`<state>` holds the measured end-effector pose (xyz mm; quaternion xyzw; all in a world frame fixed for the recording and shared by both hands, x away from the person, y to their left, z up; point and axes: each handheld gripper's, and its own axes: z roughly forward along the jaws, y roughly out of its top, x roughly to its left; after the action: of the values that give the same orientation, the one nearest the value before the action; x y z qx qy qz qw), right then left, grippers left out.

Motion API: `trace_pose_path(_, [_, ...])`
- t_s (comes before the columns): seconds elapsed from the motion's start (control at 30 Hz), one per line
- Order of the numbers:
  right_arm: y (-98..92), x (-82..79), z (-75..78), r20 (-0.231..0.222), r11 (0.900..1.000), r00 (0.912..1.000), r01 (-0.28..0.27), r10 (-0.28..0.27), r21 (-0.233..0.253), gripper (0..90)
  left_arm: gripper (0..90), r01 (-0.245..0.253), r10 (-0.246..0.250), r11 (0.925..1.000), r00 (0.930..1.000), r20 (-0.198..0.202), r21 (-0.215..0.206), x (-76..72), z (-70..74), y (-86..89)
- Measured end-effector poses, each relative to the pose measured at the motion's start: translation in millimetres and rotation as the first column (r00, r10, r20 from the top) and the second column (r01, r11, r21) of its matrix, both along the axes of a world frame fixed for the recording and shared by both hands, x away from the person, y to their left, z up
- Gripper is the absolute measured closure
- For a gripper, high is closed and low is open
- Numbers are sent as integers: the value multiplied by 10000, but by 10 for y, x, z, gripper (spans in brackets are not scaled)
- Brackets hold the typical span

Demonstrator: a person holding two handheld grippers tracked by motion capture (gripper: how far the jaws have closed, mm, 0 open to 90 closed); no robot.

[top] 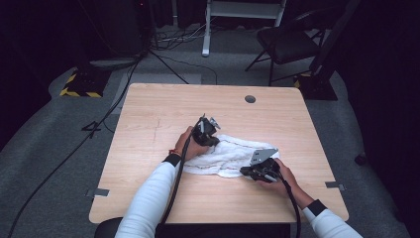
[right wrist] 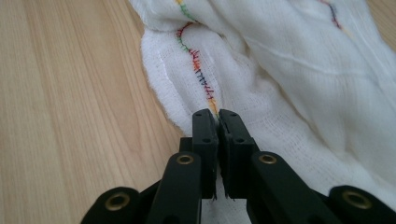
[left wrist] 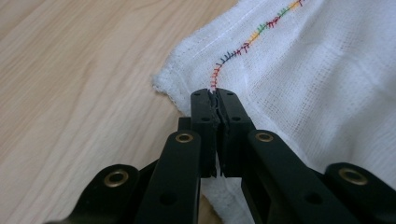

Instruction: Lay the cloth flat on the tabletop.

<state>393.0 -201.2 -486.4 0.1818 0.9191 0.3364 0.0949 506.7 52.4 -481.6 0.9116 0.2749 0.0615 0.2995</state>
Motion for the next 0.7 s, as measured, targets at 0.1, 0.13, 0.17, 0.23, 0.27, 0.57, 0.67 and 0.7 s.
trace_pose_path(0.1, [-107, -3, 10, -59, 10000, 10000, -4, 4, -87, 869, 868, -476, 475, 9988, 9988, 89, 93, 31, 4, 158])
trace_pose_path(0.13, [-139, 1, 12, -65, 9999, 10000, 29, -29, -111, 869, 869, -695, 694, 9976, 9975, 90, 53, 48, 2, 244])
trace_pose_path(0.17, [-190, 3, 18, -125, 9999, 9999, 72, -74, -143, 870, 868, -847, 847, 9964, 9964, 84, 23, 60, -1, 315])
trace_pose_path(0.23, [-271, 7, 25, -138, 9997, 9998, 128, -131, -214, 871, 868, -1086, 1086, 9941, 9941, 67, -17, 78, -5, 447])
trace_pose_path(0.27, [-271, 7, 25, -138, 9997, 9998, 128, -131, -214, 871, 868, -1086, 1086, 9941, 9941, 67, -17, 78, -5, 447])
trace_pose_path(0.57, [-616, 22, 39, -230, 9974, 9972, 712, -714, -111, 866, 857, -1850, 1850, 9827, 9823, 278, -36, 84, -6, 676])
trace_pose_path(0.67, [-612, 15, 38, -56, 9969, 9969, 784, -784, -102, 822, 695, -1873, 1878, 9822, 9802, 620, -147, 28, 46, 640])
trace_pose_path(0.7, [-607, 11, 45, 87, 9962, 9962, 863, -862, -95, 769, 672, -1799, 1826, 9827, 9807, 698, -431, -17, 86, 625])
